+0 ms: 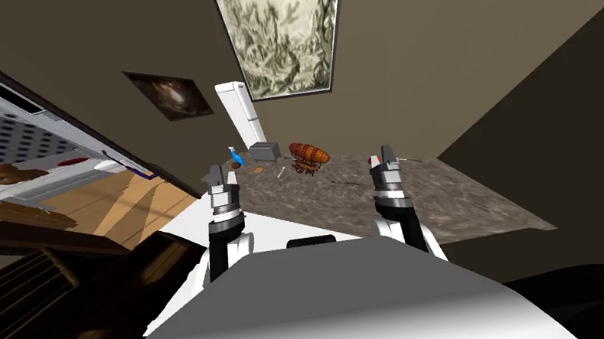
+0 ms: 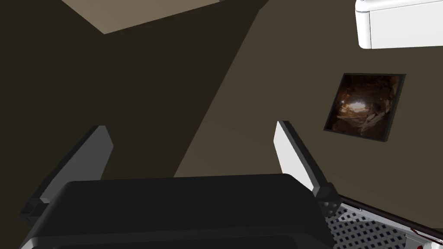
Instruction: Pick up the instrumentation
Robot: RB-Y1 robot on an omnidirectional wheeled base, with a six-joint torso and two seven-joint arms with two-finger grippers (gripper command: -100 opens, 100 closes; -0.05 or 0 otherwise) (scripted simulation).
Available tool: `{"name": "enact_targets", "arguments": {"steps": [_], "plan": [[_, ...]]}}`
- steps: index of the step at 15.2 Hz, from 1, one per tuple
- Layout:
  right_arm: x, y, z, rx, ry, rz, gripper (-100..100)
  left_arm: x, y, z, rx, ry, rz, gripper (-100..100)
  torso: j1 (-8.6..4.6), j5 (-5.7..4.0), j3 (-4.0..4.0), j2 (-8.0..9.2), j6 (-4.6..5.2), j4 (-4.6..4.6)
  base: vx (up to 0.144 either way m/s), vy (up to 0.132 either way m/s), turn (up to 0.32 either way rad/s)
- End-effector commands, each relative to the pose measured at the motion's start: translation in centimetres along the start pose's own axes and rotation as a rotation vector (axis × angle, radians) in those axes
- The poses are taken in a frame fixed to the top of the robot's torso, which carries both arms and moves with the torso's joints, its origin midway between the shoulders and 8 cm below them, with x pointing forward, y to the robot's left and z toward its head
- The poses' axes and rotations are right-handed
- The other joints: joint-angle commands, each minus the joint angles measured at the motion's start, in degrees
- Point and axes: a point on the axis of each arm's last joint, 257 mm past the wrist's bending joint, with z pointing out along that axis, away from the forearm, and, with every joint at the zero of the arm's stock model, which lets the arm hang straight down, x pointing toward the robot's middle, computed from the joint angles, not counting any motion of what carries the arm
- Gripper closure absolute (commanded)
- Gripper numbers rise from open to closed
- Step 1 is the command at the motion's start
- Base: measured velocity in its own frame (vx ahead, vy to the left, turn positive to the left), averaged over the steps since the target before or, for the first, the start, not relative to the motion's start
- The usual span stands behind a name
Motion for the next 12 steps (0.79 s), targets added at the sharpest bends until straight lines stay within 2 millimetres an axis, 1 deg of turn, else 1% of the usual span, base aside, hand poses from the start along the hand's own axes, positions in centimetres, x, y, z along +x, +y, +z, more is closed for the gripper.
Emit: {"name": "enact_targets", "arguments": {"steps": [1,5,6,7,8,9,10,11,12], "plan": [[0.5,-0.2,-0.1,0.002,0.038,-0.019,-100,0.0,0.0,0.0,0.000,0.000,0.000,0,0.00,0.00,0.00,0.00,0.00,0.00,0.001,-0.002,0.040],[1.3,-0.9,-0.5,0.012,0.099,-0.051,-100,0.0,0.0,0.0,0.000,0.000,0.000,0,-0.07,-0.01,0.00,-0.01,-0.01,0.00,0.002,-0.011,0.076],[1.7,-1.5,-0.8,0.022,0.133,-0.070,-100,0.0,0.0,0.0,0.000,0.000,0.000,0,-0.08,-0.02,0.00,0.00,-0.01,0.00,0.001,-0.012,0.089],[1.7,-1.5,-0.8,0.021,0.135,-0.071,-100,0.0,0.0,0.0,0.000,0.000,0.000,0,-0.08,-0.02,0.00,-0.01,-0.02,0.00,0.000,-0.013,0.072],[2.1,-2.1,-1.2,0.034,0.168,-0.089,-100,0.0,0.0,0.0,0.000,0.000,0.000,0,-0.08,-0.02,0.00,0.00,-0.01,0.00,0.000,-0.014,0.108],[2.2,-2.1,-1.2,0.033,0.174,-0.092,-100,0.0,0.0,0.0,0.000,0.000,0.000,0,-0.09,-0.02,0.00,0.00,-0.02,0.00,0.000,-0.015,0.096],[2.5,-2.8,-1.6,0.048,0.207,-0.111,-100,0.0,0.0,0.0,0.000,0.000,0.000,0,-0.09,-0.02,0.00,0.00,-0.01,0.00,0.002,-0.017,0.126],[2.6,-2.8,-1.6,0.046,0.216,-0.115,-100,0.0,0.0,0.0,0.000,0.000,0.000,0,-0.10,-0.02,0.00,0.00,-0.02,0.00,0.001,-0.019,0.098],[2.9,-3.6,-2.2,0.065,0.247,-0.133,-100,0.0,0.0,0.0,0.000,0.000,0.000,0,-0.11,-0.02,0.00,-0.01,-0.01,0.00,0.002,-0.019,0.146]]}}
